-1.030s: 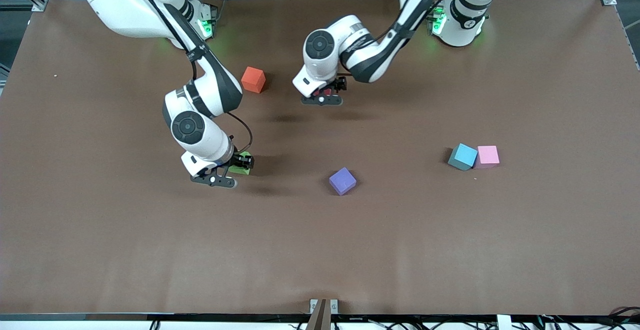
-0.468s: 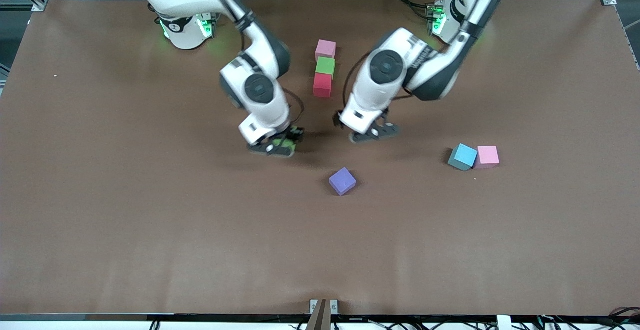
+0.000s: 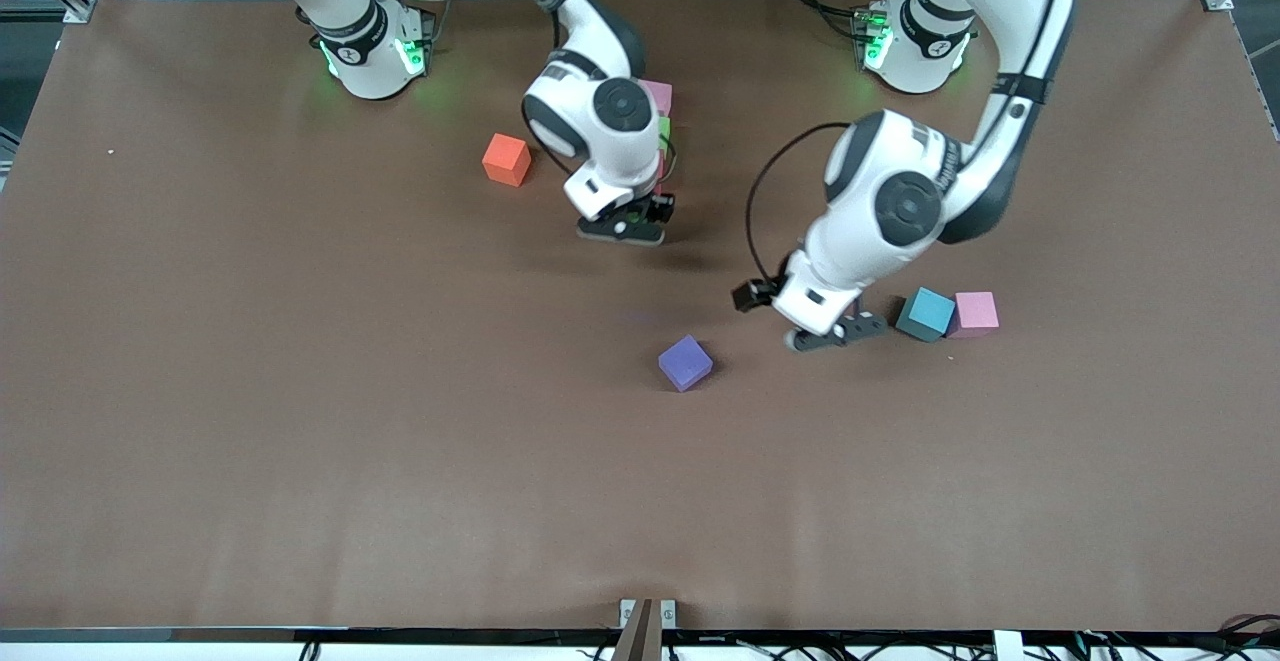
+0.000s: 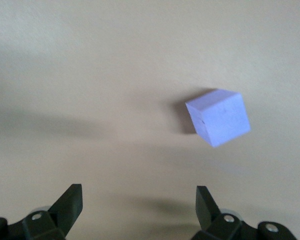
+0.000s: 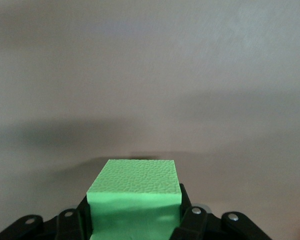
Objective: Arrange blocks into number 1
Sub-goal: 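Carry the second green cube toward the red cube while the left gripper reaches purple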
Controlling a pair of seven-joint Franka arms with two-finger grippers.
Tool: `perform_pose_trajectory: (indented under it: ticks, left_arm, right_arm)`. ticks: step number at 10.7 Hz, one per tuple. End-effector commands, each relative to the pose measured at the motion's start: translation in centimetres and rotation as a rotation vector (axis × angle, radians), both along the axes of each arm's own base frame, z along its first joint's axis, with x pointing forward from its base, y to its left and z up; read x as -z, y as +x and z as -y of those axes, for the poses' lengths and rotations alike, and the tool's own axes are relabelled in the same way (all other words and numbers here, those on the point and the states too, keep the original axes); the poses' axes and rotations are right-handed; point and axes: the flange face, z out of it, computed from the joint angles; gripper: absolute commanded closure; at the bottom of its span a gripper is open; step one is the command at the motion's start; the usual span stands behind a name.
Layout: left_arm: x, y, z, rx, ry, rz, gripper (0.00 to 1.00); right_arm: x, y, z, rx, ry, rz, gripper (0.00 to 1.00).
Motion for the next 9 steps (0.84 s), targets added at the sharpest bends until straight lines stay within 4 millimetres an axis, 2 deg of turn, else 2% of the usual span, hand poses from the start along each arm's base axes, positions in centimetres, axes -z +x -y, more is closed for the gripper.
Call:
perform_pose_trajectory:
  ticks: [1, 3, 9]
  left_arm:
    - [0.8, 0.9, -0.1, 0.038, -0.009, -0.003, 0.00]
    - [1.9, 1.0, -0.4, 0.034, 0.000, -0.017, 0.00]
    - [3.2, 1.0, 0.3, 0.041, 0.004, -0.032, 0.00]
  right_arm:
    - [1.4, -1.5, -1.3, 0.002, -0.044, 0.048, 0.87]
    - [1.8, -2.5, -2.1, -0.001, -0.033, 0.055, 0.86]
    - [2.6, -3.1, -2.2, -0.008, -0.049, 0.062, 0.86]
